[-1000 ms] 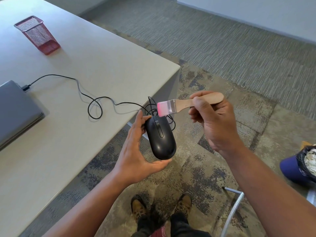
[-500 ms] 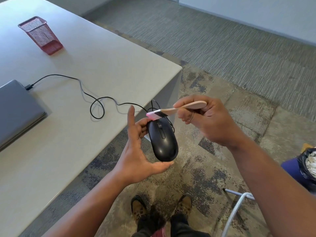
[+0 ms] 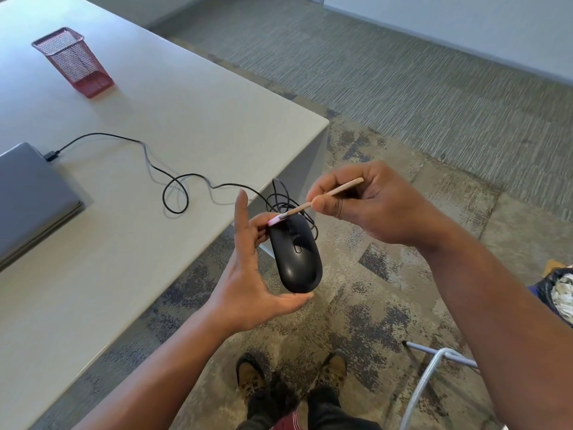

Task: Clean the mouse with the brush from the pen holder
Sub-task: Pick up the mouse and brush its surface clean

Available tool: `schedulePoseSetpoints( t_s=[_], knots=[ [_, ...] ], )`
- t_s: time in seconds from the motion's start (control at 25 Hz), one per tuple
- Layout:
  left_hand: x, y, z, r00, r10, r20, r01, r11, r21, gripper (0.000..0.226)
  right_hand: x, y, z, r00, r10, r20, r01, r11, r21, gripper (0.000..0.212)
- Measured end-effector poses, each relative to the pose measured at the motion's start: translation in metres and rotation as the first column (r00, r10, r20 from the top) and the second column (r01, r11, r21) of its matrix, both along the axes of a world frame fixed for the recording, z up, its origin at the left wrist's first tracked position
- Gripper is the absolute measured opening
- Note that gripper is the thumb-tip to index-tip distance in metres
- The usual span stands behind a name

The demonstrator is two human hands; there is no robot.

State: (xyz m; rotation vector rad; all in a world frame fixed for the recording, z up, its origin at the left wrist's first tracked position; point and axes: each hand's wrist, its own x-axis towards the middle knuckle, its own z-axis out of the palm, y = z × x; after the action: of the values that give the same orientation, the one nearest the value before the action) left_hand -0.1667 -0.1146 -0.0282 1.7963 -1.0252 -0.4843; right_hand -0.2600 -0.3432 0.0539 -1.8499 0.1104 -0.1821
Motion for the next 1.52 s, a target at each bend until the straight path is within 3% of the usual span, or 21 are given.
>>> schedulePoseSetpoints(
  t_s=[0.12, 0.32, 0.44, 0.64, 0.88, 1.0, 1.2, 1.36, 1.52],
  knots=[
    [-0.001, 0.002, 0.000, 1.000, 0.007, 0.021, -0.008, 1.000, 0.013, 0.159, -0.008, -0.007, 0.000, 0.997, -0.077, -0.001, 0.076, 0.995, -0.065, 0.011],
    [0.000, -0.001, 0.001, 0.997, 0.062, 0.053, -0.063, 0.998, 0.019, 0.158, -0.021, 0.011, 0.000, 0.985, -0.165, 0.056, 0.152, 0.970, 0.190, 0.025],
    [0.003, -0.004, 0.003, 0.992, 0.103, 0.075, -0.104, 0.995, 0.001, 0.156, -0.026, 0.024, -0.011, 0.990, -0.141, -0.003, 0.139, 0.968, 0.209, 0.017],
    [0.005, -0.004, 0.005, 0.986, 0.150, 0.079, -0.150, 0.989, -0.012, 0.156, -0.047, 0.003, -0.016, 0.941, -0.338, 0.004, 0.324, 0.905, 0.275, 0.020],
    [0.005, -0.009, 0.010, 0.984, 0.171, 0.059, -0.169, 0.985, -0.027, 0.155, -0.054, 0.011, -0.021, 0.987, -0.159, 0.037, 0.140, 0.941, 0.309, 0.014],
    [0.005, -0.007, 0.016, 0.981, 0.184, 0.059, -0.183, 0.983, -0.020, 0.152, -0.061, -0.006, -0.023, 0.969, -0.242, 0.047, 0.222, 0.941, 0.257, 0.011],
    [0.005, -0.008, 0.026, 0.973, 0.215, 0.089, -0.213, 0.977, -0.027, 0.145, -0.058, -0.027, -0.019, 0.885, -0.459, 0.080, 0.392, 0.826, 0.406, 0.011],
    [0.009, -0.011, 0.034, 0.959, 0.253, 0.128, -0.250, 0.967, -0.041, 0.141, -0.041, -0.022, -0.014, 0.881, -0.472, 0.012, 0.386, 0.736, 0.556, 0.006],
    [0.010, -0.010, 0.041, 0.943, 0.308, 0.125, -0.302, 0.951, -0.061, 0.140, -0.025, -0.010, -0.012, 0.882, -0.465, -0.085, 0.403, 0.647, 0.647, 0.014]
  ],
)
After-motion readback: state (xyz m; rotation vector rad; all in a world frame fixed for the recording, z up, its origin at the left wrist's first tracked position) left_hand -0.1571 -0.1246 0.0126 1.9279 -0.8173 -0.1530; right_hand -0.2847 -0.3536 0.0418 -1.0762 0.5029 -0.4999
